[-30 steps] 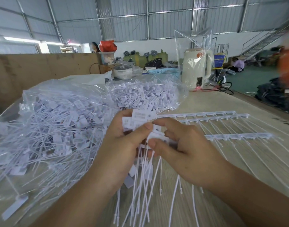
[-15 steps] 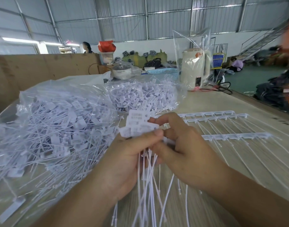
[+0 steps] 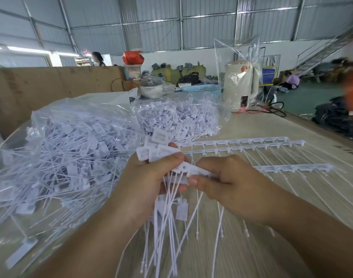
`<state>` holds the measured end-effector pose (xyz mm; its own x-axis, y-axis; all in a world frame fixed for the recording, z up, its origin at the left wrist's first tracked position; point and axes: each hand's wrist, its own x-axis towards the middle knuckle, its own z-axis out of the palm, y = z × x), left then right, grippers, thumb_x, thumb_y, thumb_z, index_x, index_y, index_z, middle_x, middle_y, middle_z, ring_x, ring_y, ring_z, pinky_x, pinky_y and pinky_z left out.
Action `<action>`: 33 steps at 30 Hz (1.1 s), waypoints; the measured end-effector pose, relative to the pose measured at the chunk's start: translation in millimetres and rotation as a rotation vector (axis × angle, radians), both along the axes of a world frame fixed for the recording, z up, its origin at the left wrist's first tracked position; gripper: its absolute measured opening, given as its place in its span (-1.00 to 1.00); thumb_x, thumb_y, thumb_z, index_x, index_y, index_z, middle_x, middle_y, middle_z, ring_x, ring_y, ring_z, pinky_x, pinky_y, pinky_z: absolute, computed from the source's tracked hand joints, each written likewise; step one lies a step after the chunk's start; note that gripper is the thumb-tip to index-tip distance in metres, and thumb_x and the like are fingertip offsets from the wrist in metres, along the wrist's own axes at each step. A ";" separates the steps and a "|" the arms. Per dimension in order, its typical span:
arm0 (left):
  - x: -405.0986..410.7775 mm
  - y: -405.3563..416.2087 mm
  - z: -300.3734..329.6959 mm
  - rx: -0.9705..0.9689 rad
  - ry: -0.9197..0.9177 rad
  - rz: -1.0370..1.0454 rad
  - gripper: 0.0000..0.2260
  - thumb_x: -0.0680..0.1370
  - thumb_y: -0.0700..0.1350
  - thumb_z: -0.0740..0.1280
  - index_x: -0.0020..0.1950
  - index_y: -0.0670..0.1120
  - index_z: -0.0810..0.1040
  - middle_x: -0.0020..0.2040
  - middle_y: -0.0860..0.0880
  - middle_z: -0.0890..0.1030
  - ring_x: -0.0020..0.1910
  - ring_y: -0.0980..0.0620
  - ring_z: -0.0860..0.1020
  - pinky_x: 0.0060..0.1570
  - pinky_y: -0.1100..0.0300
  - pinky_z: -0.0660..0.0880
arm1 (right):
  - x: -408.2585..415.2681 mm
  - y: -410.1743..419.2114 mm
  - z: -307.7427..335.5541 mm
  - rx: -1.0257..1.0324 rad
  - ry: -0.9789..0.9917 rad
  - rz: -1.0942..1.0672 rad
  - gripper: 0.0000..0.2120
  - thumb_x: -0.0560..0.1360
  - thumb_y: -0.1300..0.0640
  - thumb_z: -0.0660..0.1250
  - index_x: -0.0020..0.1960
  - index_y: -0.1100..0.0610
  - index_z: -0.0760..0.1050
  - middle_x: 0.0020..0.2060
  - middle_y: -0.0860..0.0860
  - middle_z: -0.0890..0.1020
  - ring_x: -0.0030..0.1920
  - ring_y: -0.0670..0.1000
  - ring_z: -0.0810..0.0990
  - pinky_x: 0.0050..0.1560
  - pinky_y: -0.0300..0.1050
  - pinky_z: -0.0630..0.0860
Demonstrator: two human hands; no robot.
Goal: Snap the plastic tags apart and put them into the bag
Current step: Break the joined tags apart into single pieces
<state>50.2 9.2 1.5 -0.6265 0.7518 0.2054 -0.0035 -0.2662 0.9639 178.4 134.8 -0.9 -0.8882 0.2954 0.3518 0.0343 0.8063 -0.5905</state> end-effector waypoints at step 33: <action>23.4 3.5 7.7 0.073 -0.466 0.032 -0.74 0.38 -0.08 0.43 -0.04 -0.23 0.68 -0.21 -0.11 0.70 -0.41 0.09 0.63 -0.45 0.33 0.52 | -16.4 -29.0 -15.8 -0.185 0.464 -0.084 -0.77 0.57 0.01 0.21 -0.19 0.00 0.57 -0.40 -0.06 0.60 -0.41 -0.09 0.54 -0.35 -0.04 0.49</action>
